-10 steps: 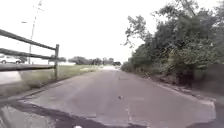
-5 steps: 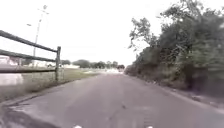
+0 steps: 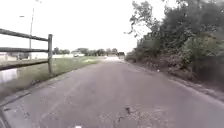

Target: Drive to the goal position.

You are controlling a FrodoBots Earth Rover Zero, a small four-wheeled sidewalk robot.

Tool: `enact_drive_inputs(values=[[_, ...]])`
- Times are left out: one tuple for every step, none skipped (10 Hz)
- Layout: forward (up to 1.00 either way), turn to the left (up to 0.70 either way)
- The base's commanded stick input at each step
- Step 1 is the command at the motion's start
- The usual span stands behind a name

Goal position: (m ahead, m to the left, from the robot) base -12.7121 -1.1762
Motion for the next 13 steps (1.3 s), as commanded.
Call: enact_drive_inputs(values=[[1.0, -0.01], [1.0, -0.01], [1.0, -0.01], [1.0, -0.01], [1.0, -0.01], [1.0, -0.01], [1.0, -0.01], [1.0, -0.01], [1.0, -0.01], [1.0, -0.01], [1.0, -0.01], [1.0, -0.01], [1.0, -0.01]])
